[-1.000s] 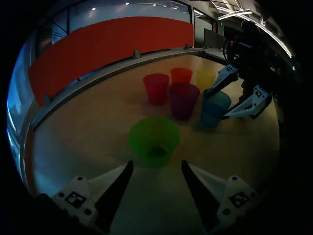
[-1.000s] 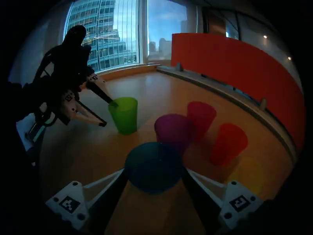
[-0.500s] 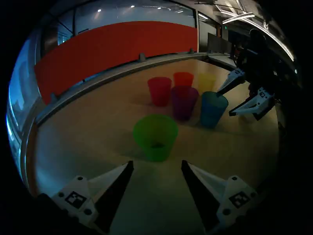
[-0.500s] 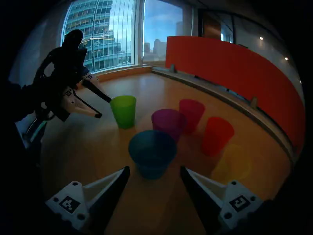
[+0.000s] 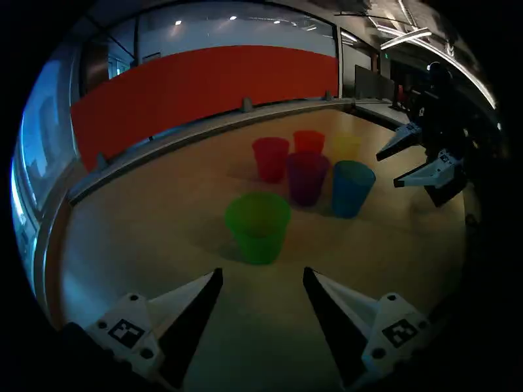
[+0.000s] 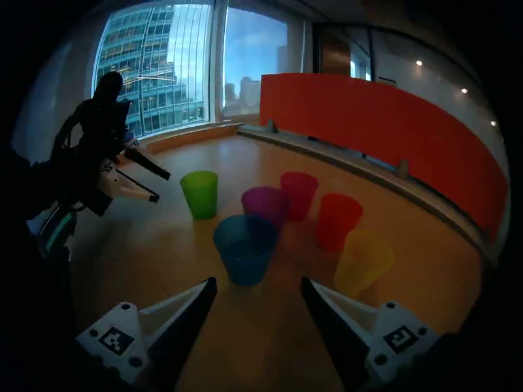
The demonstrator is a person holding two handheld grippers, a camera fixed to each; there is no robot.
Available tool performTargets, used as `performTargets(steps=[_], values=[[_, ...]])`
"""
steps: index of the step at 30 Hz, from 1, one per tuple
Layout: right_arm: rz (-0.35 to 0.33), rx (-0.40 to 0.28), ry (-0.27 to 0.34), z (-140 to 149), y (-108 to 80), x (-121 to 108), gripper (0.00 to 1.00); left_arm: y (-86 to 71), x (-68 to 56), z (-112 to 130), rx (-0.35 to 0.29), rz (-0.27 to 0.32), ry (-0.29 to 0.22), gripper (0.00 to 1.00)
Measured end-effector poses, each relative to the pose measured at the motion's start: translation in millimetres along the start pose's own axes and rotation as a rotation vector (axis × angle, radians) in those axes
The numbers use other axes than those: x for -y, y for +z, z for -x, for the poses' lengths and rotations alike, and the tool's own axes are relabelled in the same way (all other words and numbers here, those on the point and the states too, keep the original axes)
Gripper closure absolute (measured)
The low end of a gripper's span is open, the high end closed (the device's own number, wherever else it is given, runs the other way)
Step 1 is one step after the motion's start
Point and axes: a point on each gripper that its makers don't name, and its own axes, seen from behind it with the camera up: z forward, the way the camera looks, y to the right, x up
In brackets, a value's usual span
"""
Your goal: Pour water
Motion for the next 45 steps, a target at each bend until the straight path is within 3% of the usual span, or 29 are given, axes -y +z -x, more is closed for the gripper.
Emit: performTargets(steps=[17,29,35,45], values=[[0.162,-0.097,0.119,-9.5,-32.3,-34.1,0.01,-22.8,25.0,-13.1,-0.132,-0.139,-0.071,0.09],[0.367,-0.167,0.179,-16.0,-57.4,-73.2,0.01,-35.3,47.3,-26.9,-0.230,-0.254,-0.102,0.09],[0.492,-0.224,0.223,-22.3,-76.3,-99.7,0.01,-43.5,53.0,-33.6,-0.280,-0.290,-0.133,0.09],[0.640,-0.305,0.287,-22.0,-101.3,-129.2,0.01,-60.9,67.1,-44.5,-0.381,-0.385,-0.181,0.09]])
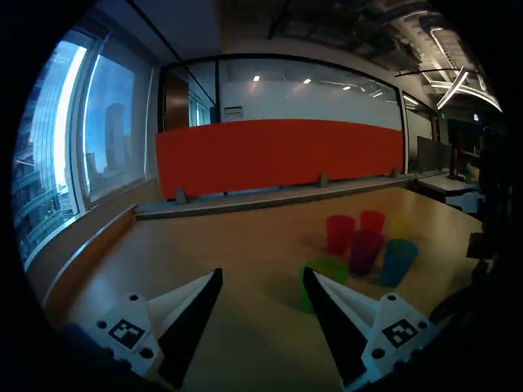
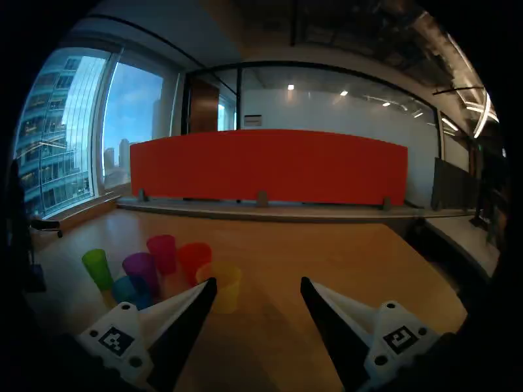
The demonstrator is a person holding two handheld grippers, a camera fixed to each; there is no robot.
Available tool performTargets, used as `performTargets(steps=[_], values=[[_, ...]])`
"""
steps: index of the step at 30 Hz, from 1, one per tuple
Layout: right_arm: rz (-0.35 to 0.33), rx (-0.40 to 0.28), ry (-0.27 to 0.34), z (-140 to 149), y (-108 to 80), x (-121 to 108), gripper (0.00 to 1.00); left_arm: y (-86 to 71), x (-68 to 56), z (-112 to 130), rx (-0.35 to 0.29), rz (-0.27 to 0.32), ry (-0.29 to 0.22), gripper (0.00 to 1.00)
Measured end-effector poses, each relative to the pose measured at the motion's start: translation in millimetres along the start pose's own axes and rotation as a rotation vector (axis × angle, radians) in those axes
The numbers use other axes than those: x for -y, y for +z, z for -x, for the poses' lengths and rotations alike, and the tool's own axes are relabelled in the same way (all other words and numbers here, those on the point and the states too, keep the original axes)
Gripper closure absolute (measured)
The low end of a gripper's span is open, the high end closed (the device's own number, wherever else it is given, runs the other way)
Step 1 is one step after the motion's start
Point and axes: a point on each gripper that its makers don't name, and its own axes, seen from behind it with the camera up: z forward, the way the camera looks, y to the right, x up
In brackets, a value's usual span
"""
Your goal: Pour water
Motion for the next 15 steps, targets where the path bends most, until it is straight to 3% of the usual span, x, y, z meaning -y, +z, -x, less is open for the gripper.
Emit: performTargets(steps=[15], values=[[0.131,-0.090,0.013,-5.5,-12.2,-30.6,0.01,-8.8,6.0,-30.6,-0.136,-0.074,-0.015,0.09]])
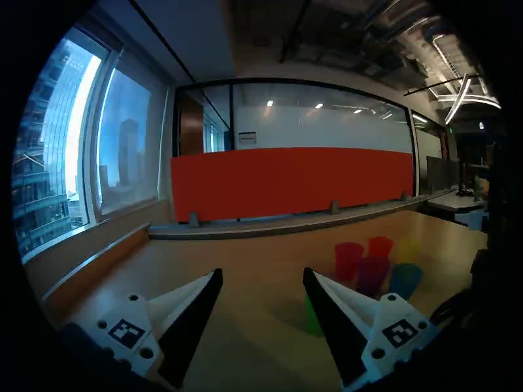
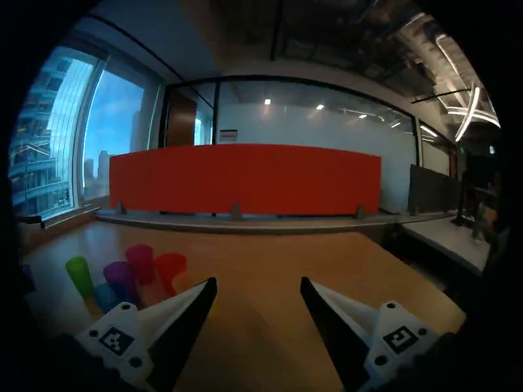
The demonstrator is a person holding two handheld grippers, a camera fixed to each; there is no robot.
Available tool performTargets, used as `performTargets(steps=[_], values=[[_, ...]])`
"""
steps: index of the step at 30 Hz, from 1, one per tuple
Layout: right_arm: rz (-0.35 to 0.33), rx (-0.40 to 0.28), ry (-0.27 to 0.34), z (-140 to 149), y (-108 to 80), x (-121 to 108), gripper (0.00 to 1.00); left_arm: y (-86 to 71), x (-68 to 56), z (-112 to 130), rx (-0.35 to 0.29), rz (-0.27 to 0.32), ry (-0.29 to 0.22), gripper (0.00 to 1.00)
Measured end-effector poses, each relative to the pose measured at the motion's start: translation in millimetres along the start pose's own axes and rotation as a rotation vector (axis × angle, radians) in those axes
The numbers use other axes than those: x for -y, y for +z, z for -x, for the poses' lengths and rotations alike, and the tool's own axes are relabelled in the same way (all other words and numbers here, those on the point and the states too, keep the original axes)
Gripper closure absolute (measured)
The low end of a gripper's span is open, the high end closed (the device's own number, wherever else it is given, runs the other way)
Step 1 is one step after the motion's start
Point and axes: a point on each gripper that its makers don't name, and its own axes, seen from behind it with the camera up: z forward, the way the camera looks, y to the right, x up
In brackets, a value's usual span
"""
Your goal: Pour water
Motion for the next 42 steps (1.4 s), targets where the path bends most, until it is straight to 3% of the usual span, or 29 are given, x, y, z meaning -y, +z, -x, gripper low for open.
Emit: performTargets(steps=[8,18,29,42], values=[[0.039,-0.058,0.011,-10.5,-4.7,-15.7,0.01,-2.8,2.2,-2.5,-0.036,-0.048,0.009,0.09],[0.021,-0.163,0.013,-38.1,-17.9,-14.3,0.01,-6.1,-1.3,-10.2,-0.082,-0.067,-0.052,0.09],[0.026,-0.186,-0.006,-52.6,-26.8,-17.5,0.01,-5.8,-5.3,-12.8,-0.114,-0.082,-0.080,0.09],[0.028,-0.191,0.023,-53.5,-28.0,-18.8,0.01,-1.4,-9.5,6.3,-0.117,-0.090,-0.043,0.09]])
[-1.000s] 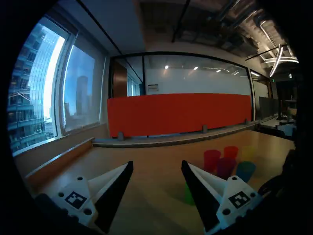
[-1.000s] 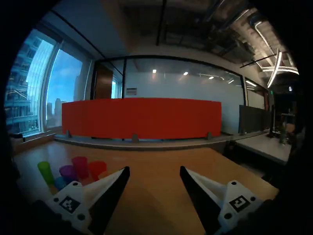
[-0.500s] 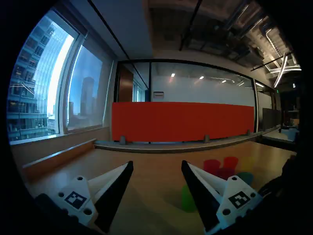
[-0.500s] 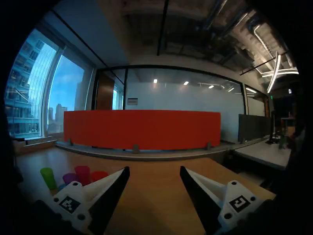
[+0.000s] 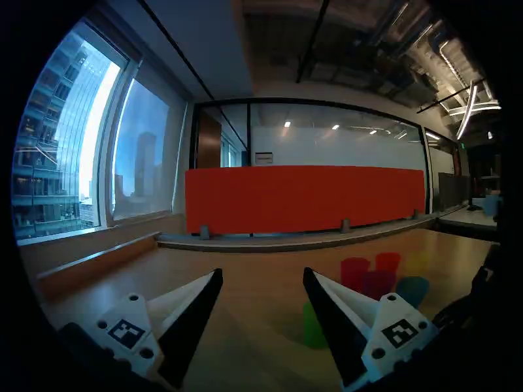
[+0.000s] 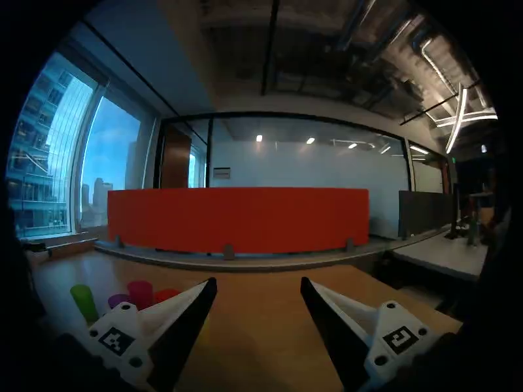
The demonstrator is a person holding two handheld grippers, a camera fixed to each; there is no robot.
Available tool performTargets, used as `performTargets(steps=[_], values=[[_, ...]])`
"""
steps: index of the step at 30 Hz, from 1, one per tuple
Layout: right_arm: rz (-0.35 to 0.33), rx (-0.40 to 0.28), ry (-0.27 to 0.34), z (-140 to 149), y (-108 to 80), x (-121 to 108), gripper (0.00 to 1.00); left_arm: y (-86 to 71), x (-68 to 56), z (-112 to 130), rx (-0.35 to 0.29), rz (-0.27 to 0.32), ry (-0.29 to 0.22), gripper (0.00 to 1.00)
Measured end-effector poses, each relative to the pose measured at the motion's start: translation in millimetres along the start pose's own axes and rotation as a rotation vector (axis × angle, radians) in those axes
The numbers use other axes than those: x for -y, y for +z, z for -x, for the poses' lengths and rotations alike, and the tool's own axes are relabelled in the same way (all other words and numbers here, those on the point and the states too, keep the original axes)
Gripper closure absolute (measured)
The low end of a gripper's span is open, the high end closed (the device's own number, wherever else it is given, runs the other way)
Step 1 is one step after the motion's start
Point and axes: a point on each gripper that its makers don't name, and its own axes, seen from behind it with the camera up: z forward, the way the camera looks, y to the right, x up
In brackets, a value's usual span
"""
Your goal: Pour water
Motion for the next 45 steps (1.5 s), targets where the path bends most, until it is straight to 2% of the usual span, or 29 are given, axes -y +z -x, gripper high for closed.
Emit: performTargets(steps=[11,23,45], values=[[0.005,-0.011,0.018,-6.2,0.3,3.5,0.01,8.3,8.8,19.6,-0.010,-0.004,-0.008,0.09],[0.010,-0.018,0.030,-13.0,-2.5,7.6,0.01,15.1,14.0,25.1,-0.028,0.003,-0.011,0.09],[0.014,-0.017,0.031,-11.8,-3.8,5.7,0.01,18.6,17.4,36.8,0.005,0.003,-0.017,0.09]])
